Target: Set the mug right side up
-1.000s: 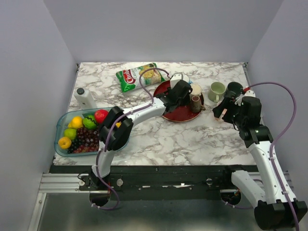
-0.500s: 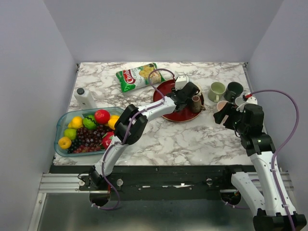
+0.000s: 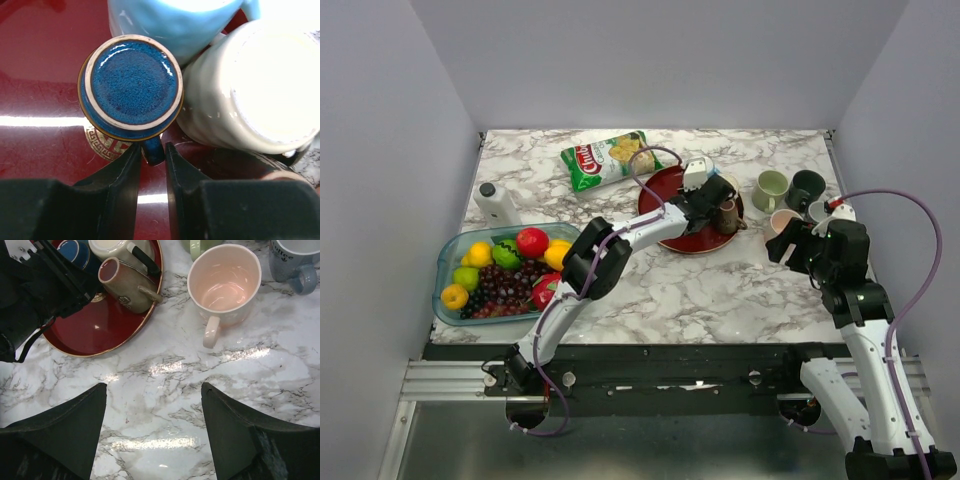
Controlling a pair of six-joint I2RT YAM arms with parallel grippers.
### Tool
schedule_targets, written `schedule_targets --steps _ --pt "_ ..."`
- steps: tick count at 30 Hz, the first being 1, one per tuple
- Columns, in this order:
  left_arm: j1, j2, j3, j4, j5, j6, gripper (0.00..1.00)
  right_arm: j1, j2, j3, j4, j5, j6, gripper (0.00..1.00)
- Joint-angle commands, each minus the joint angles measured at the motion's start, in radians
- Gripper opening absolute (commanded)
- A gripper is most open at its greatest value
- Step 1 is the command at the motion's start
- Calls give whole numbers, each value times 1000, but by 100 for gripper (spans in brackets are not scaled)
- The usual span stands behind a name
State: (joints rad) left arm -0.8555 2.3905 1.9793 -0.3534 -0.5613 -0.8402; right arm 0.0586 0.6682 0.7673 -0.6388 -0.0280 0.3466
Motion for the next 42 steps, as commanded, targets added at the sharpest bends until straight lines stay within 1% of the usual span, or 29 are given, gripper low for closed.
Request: schedule_targets --steps 1,2,5,8,9,11,12,15,20,23,24,25,26,27,30,33,38,41,42 --pt "10 -45 -57 27 -78 -22 32 -3 -16 1 -16 22 -12 82" --pt "10 -54 -60 27 -80 -22 32 -3 -13 -2 -13 19 -11 82" --pt "10 -68 -85 33 -91 -22 28 -2 -9 -5 -9 14 -11 82" --pt "10 -85 -109 37 -100 -22 21 -3 -5 -6 -4 10 -9 82" --pt "10 -91 -117 40 -103 -20 17 -3 -2 -6 -2 8 -9 82" --pt "10 -105 -141 44 -103 -20 12 -3 -1 -10 1 3 -9 82" --pt "10 -111 -149 45 -103 -19 8 -3 1 -11 2 3 -8 82" --pt "10 -142 -192 50 -88 -19 3 -3 4 -19 8 0 -8 82" --pt "7 -226 -332 88 -49 -4 2 -3 11 -29 21 -7 0 82" --pt "0 -290 -436 145 -34 29 18 -2 14 -37 28 -12 0 82" --pt "-5 -304 -456 152 -37 35 33 -2 16 -39 31 -13 0 82" --pt "-8 -315 -482 159 -40 50 39 -2 19 -42 33 -16 2 82" --pt "-10 -333 -491 160 -48 55 42 -2 22 -43 36 -16 3 82" --pt "-13 -338 -496 159 -48 62 49 -3 25 -45 37 -18 5 82" --pt "-14 -344 -493 142 -51 79 56 -3 28 -49 41 -24 9 82" --pt "-16 -343 -481 126 -57 90 59 -2 24 -54 42 -29 11 82" --pt "-16 -333 -464 119 -68 89 59 -2 18 -62 39 -32 11 82" --pt "-16 -323 -444 105 -91 85 56 -3 14 -62 34 -30 9 82" --pt "-16 -321 -442 105 -94 87 51 -3 14 -63 34 -30 9 82"
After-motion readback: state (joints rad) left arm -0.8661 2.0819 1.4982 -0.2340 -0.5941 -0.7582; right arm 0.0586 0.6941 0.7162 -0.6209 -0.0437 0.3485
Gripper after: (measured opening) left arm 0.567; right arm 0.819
